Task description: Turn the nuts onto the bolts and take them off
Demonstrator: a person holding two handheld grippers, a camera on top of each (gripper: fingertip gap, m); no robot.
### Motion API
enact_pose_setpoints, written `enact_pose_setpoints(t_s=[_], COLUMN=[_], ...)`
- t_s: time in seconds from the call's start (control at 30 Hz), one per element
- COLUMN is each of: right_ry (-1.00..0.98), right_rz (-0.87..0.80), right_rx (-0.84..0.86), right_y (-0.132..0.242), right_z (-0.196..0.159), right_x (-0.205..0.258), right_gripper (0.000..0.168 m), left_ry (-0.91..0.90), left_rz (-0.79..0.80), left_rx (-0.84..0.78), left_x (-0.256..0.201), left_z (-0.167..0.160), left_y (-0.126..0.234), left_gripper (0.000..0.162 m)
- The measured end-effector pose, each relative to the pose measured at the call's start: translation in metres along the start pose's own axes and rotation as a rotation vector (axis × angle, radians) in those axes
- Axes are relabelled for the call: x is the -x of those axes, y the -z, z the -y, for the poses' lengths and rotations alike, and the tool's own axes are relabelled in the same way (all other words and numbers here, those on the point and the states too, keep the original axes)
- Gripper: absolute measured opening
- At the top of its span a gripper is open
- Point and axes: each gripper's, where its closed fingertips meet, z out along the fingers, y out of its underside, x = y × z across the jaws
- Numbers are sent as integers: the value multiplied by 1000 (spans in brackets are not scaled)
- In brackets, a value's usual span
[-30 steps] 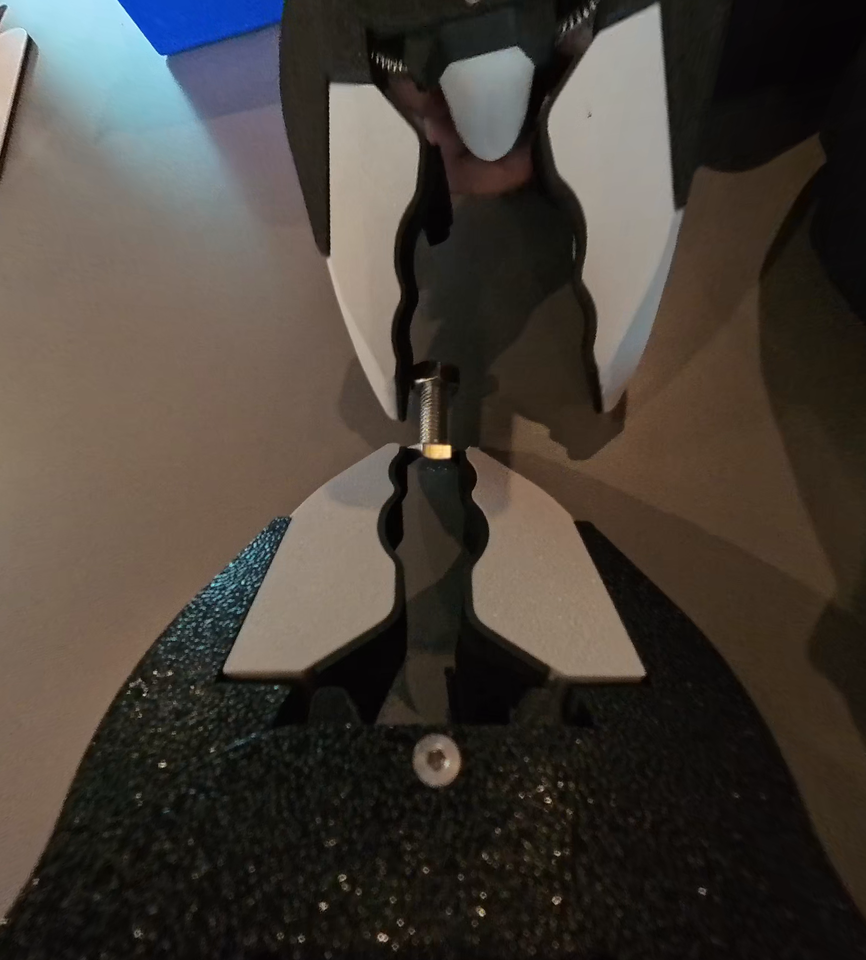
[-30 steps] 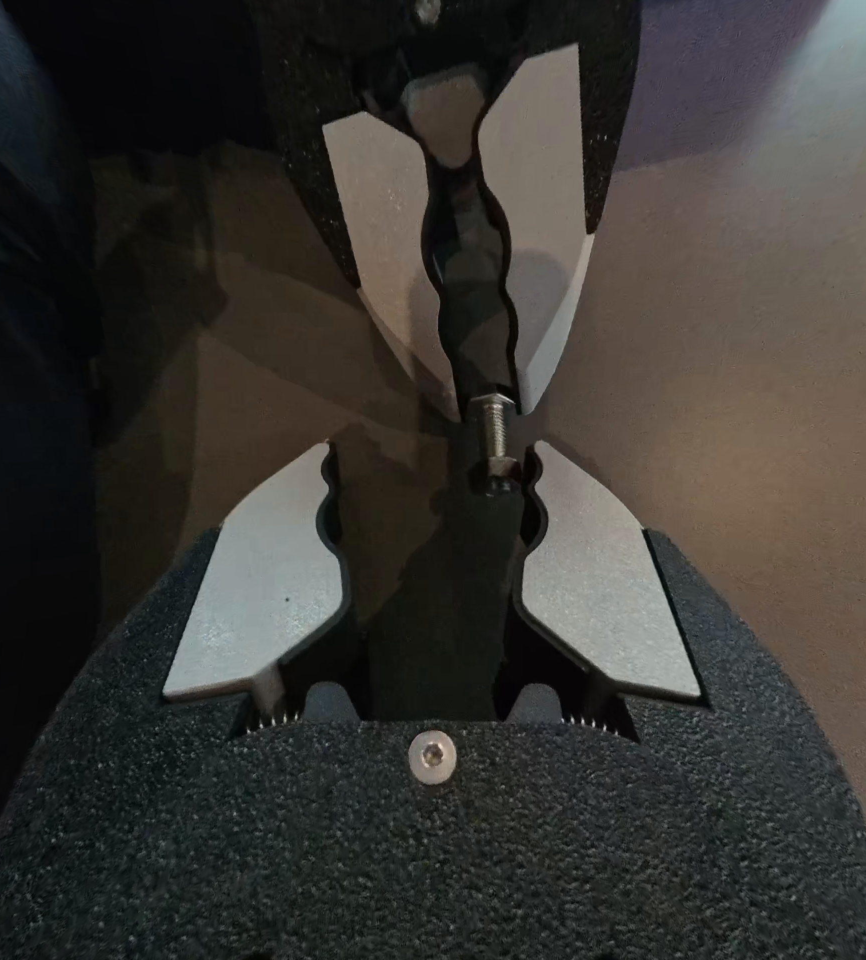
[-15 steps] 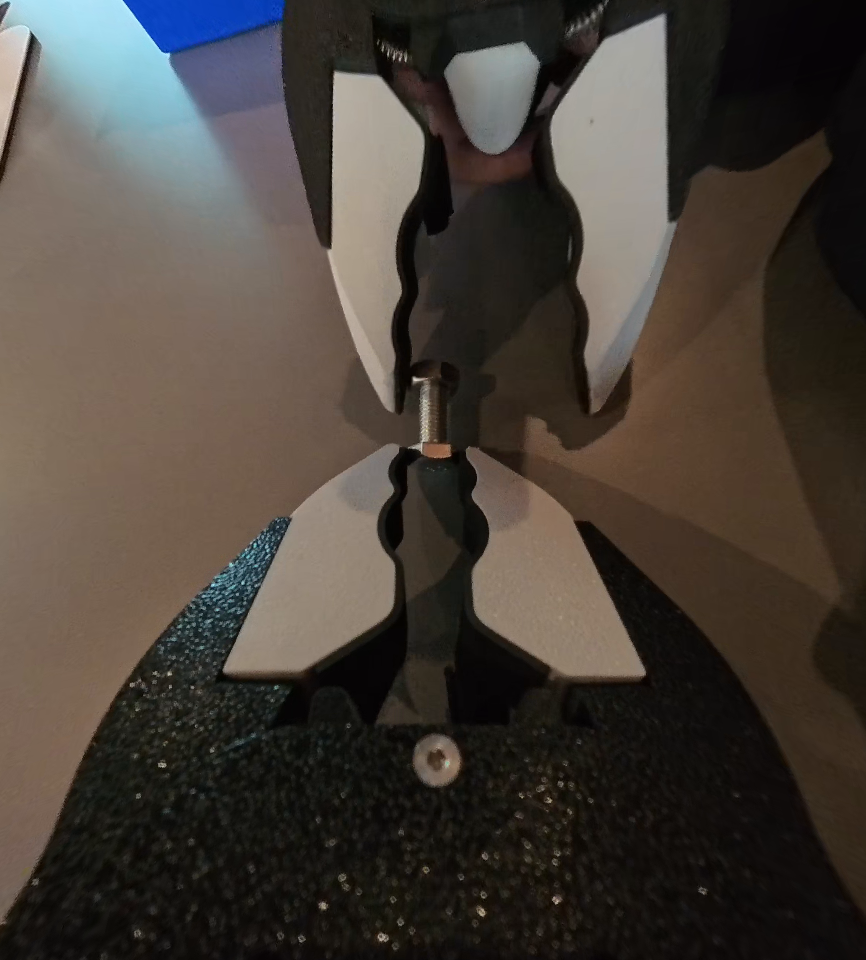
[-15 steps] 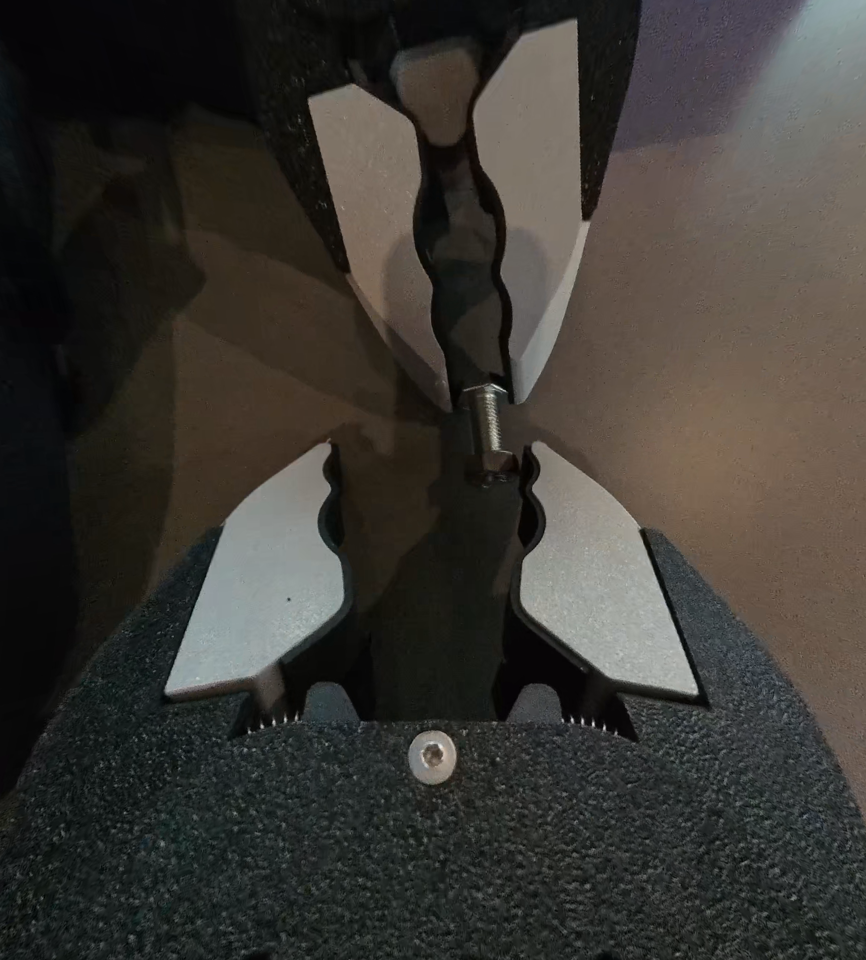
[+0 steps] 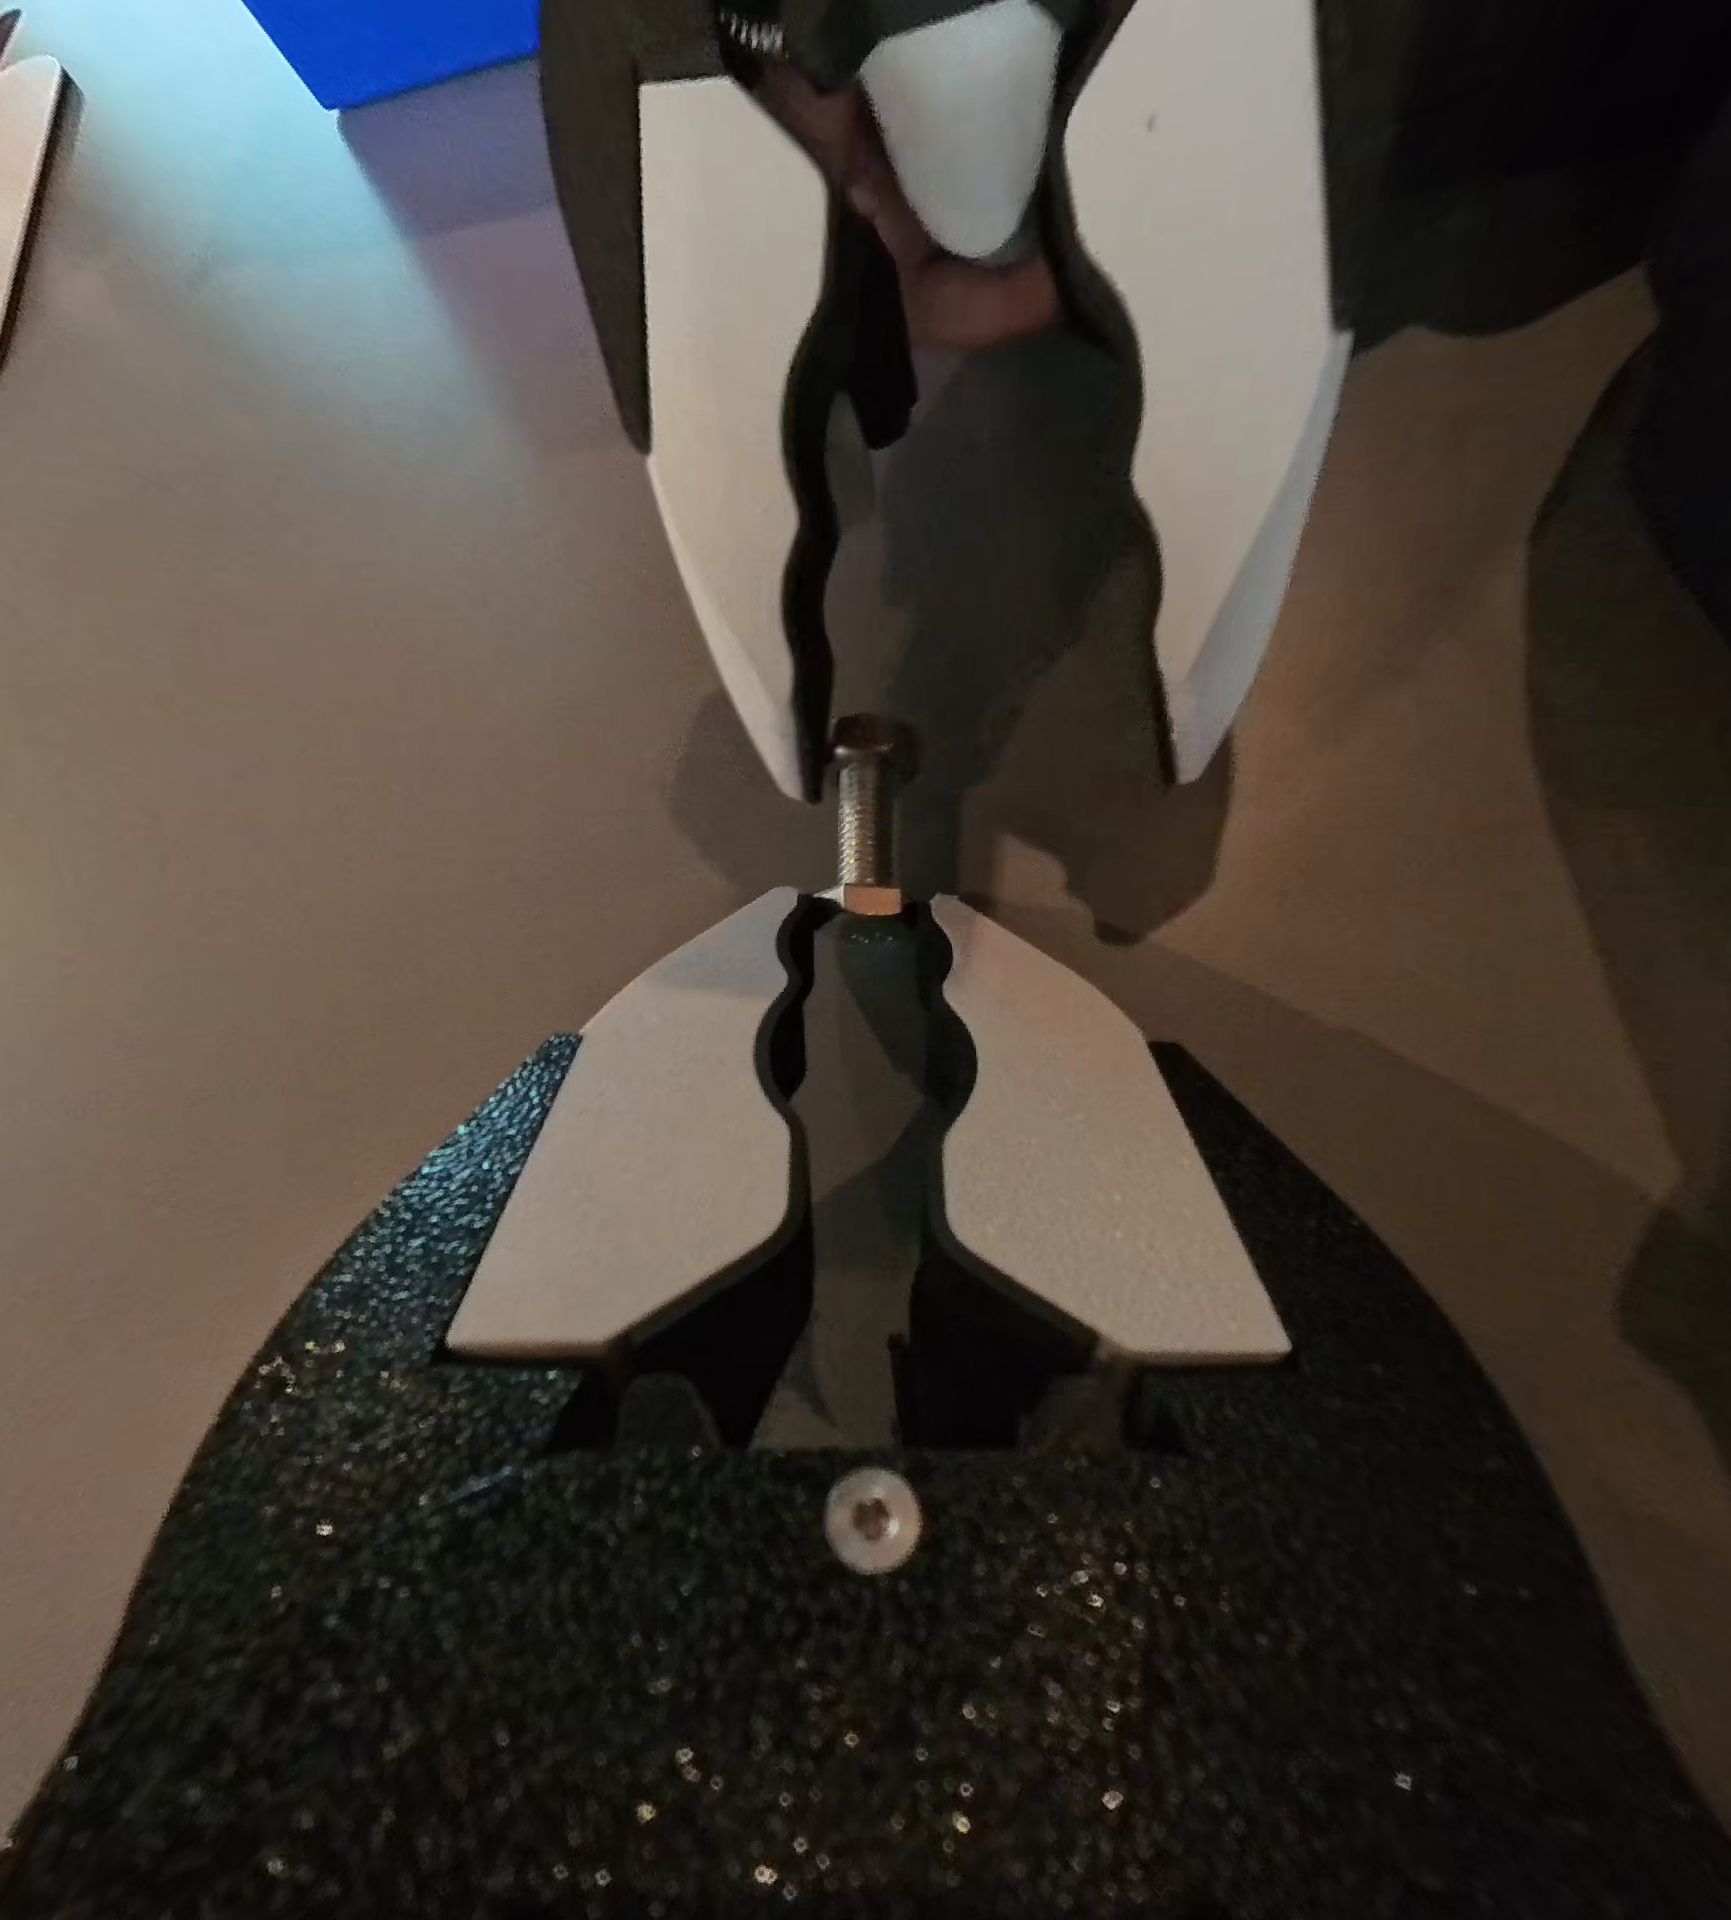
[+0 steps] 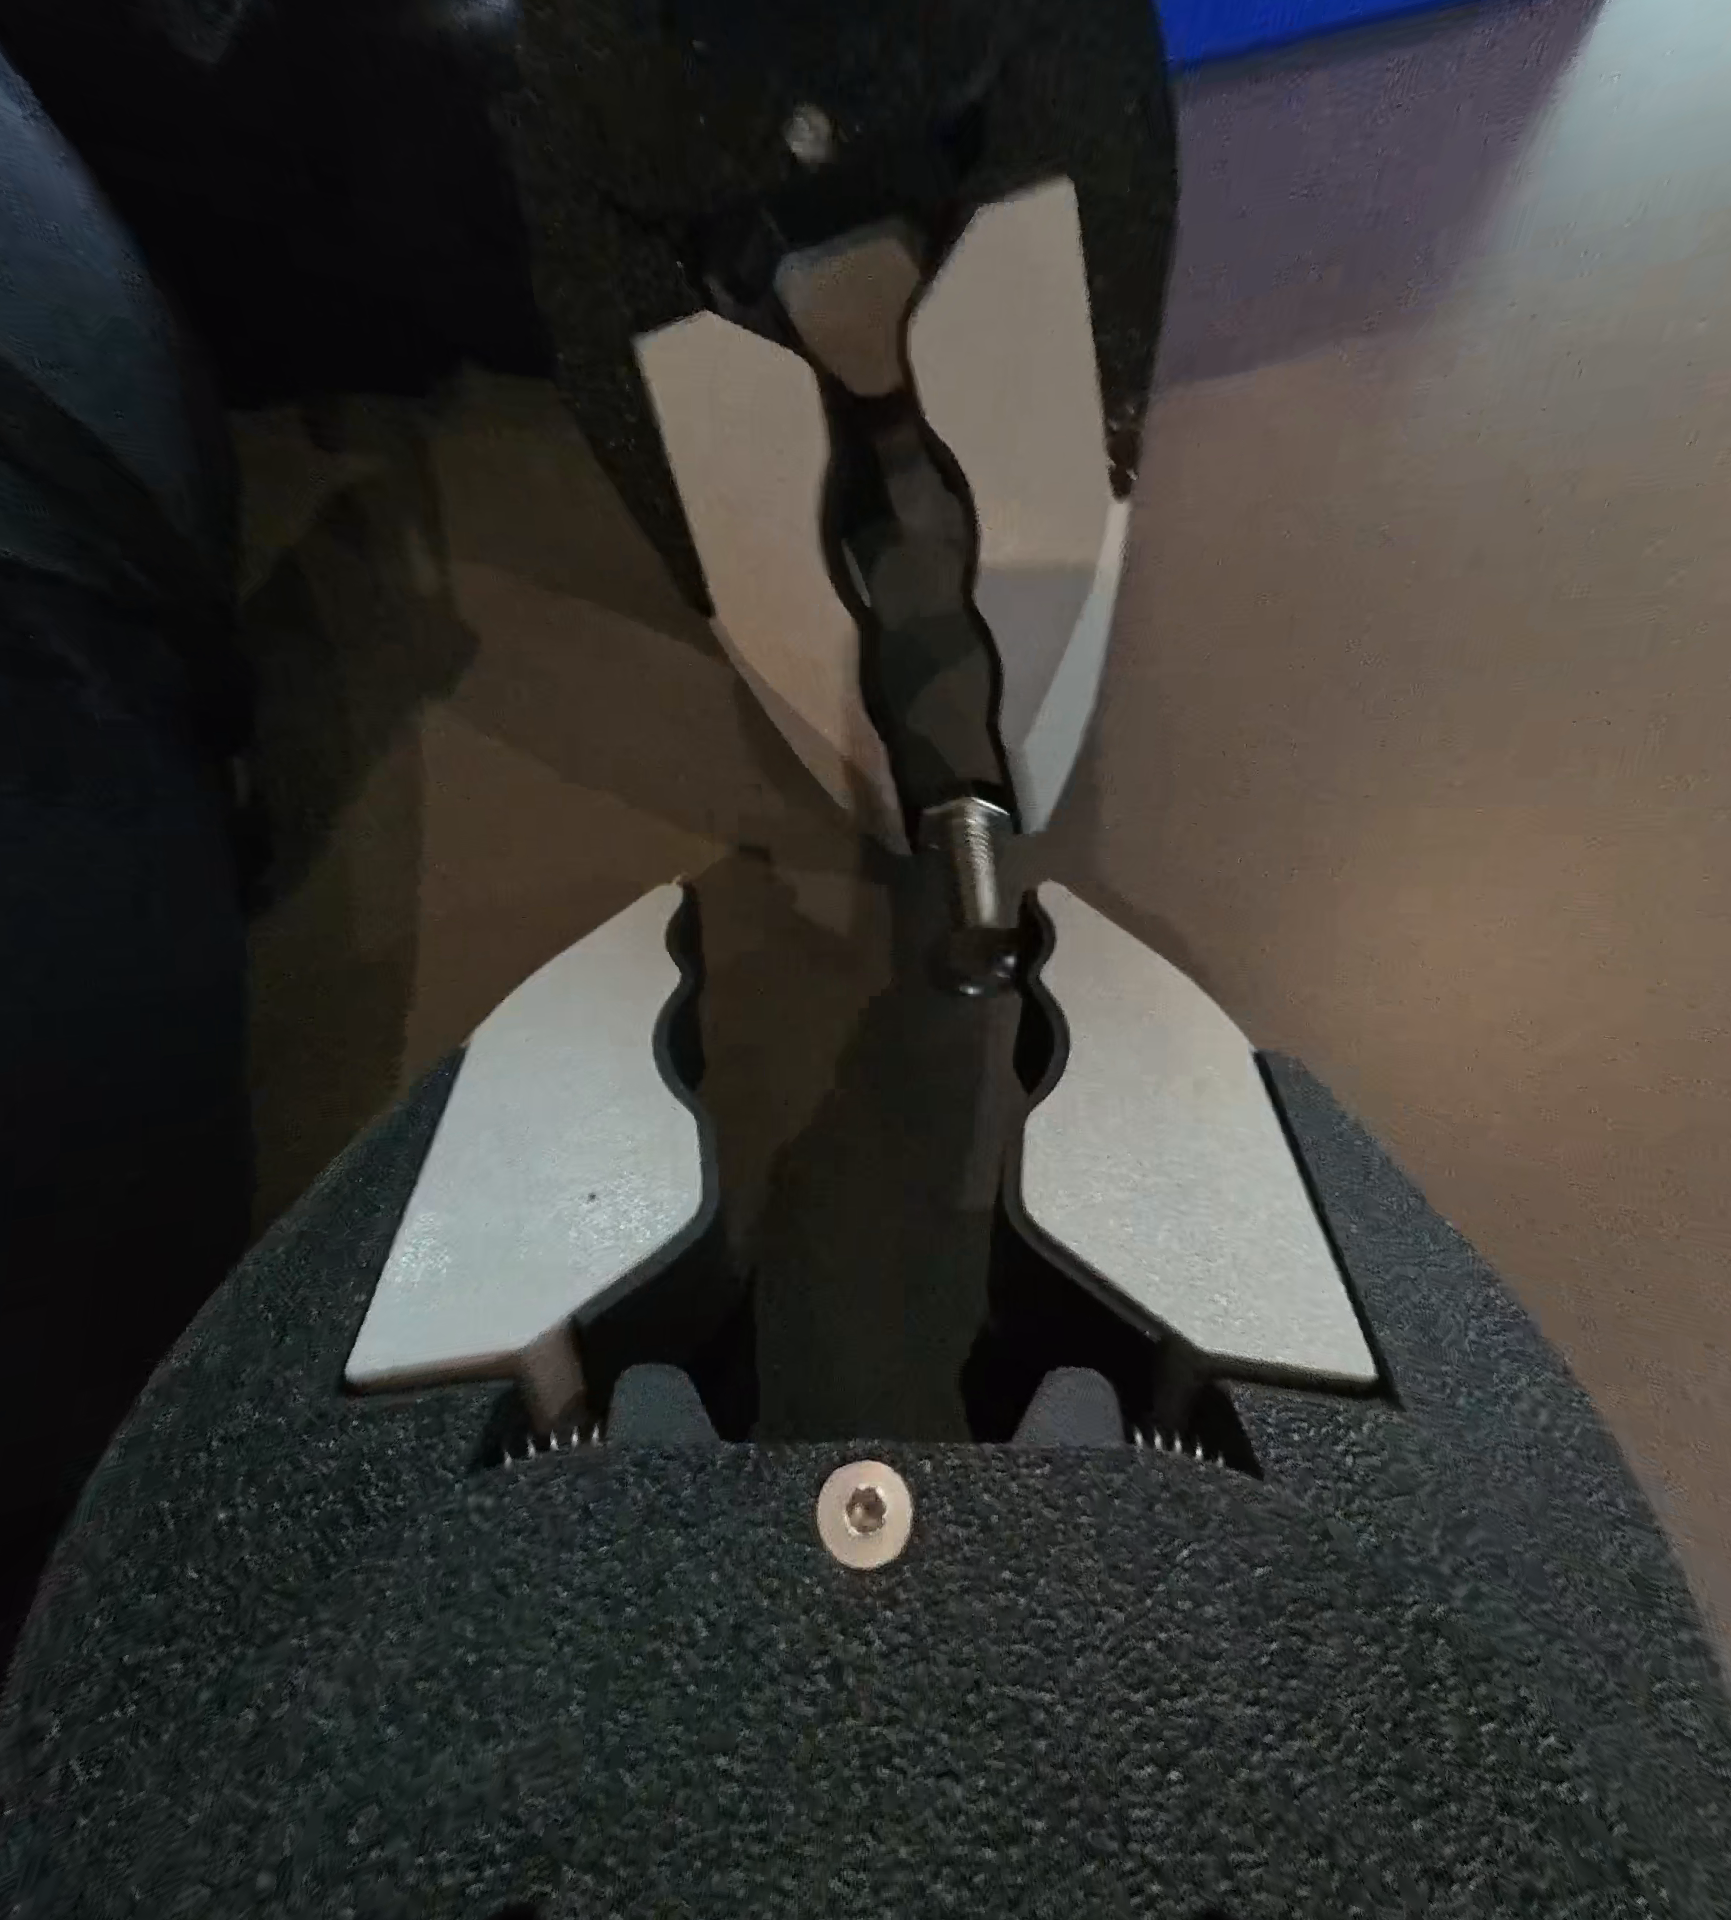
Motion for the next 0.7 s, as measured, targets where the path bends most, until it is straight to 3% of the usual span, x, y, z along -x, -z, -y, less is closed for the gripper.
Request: enact_pose_setpoints(t_s=[0.07, 0.13, 0.3, 0.43, 0.5, 0.53, 0.7], right_ry=[37, 26, -60, -15, 3, -11, -52], right_rz=[89, 115, -46, 2, 92, 113, -34], right_rx=[-70, -136, -15, -3, -75, -119, -41], right_y=[6, 12, 7, 3, 11, 15, 12], right_z=[11, 21, -2, -1, 10, 16, 2], right_x=[16, 19, -12, -1, 13, 15, -10], right_gripper=[40, 36, 61, 57, 35, 33, 53], left_ry=[2, 2, 0, 0, 3, 4, 1], left_rz=[1, 1, 2, -1, 6, 4, 2], left_rx=[1, 1, 0, 0, 1, 2, 1], left_x=[0, 0, 1, 0, 1, 1, 1], left_z=[0, 0, 0, 0, 0, 0, 1], left_y=[0, 0, 0, 0, 0, 0, 0], left_gripper=[18, 18, 18, 18, 18, 18, 18])
